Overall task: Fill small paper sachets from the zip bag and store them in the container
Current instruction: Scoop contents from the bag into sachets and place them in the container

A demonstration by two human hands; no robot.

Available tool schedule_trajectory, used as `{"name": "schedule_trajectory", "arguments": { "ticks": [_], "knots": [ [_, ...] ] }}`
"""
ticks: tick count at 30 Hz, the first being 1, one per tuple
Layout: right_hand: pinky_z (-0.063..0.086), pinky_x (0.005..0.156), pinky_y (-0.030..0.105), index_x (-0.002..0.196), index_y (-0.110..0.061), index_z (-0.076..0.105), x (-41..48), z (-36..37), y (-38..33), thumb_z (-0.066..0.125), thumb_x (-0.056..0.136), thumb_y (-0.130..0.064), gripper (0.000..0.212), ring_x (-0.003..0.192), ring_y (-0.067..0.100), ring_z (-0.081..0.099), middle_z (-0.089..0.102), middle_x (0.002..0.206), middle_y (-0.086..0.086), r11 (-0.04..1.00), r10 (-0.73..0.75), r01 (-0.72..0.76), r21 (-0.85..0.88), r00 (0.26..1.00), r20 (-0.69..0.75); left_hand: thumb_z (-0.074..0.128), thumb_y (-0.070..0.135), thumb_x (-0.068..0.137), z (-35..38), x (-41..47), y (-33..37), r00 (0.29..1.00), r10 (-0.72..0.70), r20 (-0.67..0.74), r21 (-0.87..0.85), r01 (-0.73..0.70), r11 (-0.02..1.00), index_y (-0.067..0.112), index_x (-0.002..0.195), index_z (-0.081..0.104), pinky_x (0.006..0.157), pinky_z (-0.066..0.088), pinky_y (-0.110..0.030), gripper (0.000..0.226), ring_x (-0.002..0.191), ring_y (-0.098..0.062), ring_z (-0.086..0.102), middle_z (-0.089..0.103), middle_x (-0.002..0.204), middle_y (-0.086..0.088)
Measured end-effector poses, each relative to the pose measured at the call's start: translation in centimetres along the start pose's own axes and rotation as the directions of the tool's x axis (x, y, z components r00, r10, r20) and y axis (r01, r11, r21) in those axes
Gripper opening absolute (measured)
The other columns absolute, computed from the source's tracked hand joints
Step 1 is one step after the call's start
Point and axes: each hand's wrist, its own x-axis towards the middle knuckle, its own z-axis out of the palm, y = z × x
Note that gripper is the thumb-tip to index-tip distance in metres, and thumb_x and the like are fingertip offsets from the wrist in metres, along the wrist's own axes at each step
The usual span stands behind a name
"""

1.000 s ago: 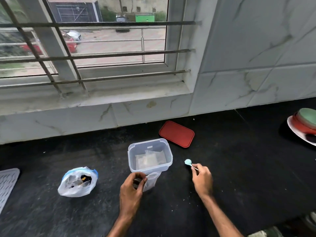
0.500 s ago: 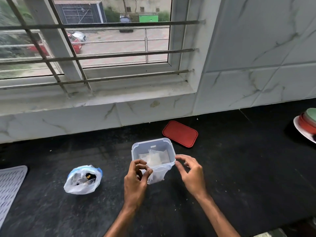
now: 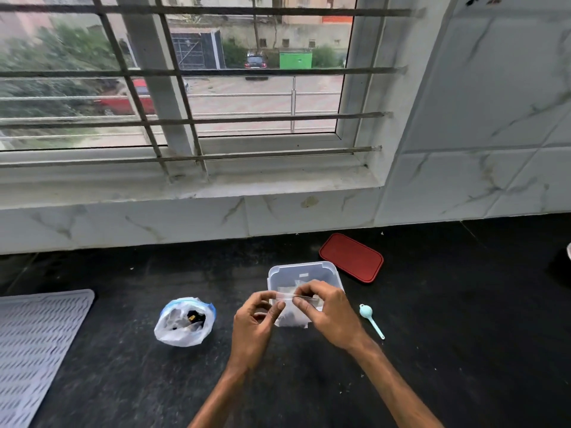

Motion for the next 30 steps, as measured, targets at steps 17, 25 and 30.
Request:
{"name": "schedule_trajectory", "arguments": {
  "ticks": [17,25,30],
  "knots": [
    [0.049,0.078,0.035,0.087,-0.027,0.063,1.2,1.2,-2.0,0.058,0.088,-0.043,0.017,0.081,0.007,0.055,0.061,0.085,-0.017,0.958,-0.151,0.164,-0.234,0.986,0.07,0.072,0.019,0.087,-0.7,0.1,0.0,0.998,0.039,-0.045,0.101,-0.034,0.994,0.025,0.083,0.068,0.06,0.05,-0.035,0.008,0.066,-0.018,0.062,0.069,0.078,0.003],
    [0.049,0.072,0.026,0.079,-0.024,0.07,1.4,1.1,-1.2,0.074,0.079,-0.03,0.008,0.078,0.004,0.059,0.063,0.077,-0.023,0.997,-0.032,0.032,-0.075,0.999,0.009,0.07,0.01,0.088,-1.0,0.0,0.5,1.0,-0.001,0.016,0.023,0.0,1.0,0.011,0.08,0.063,0.068,0.052,-0.023,0.01,0.074,-0.011,0.066,0.07,0.077,-0.001],
    [0.053,0.068,0.027,0.071,-0.015,0.069,1.6,1.3,-0.8,0.083,0.072,-0.012,0.013,0.072,0.005,0.063,0.065,0.073,-0.009,0.998,0.007,-0.012,-0.055,0.997,-0.079,0.068,0.01,0.089,-0.6,0.2,0.8,1.0,-0.017,0.007,-0.023,0.017,1.0,0.009,0.081,0.062,0.059,0.048,-0.022,0.01,0.067,-0.009,0.063,0.067,0.073,-0.002]
  ]
}}
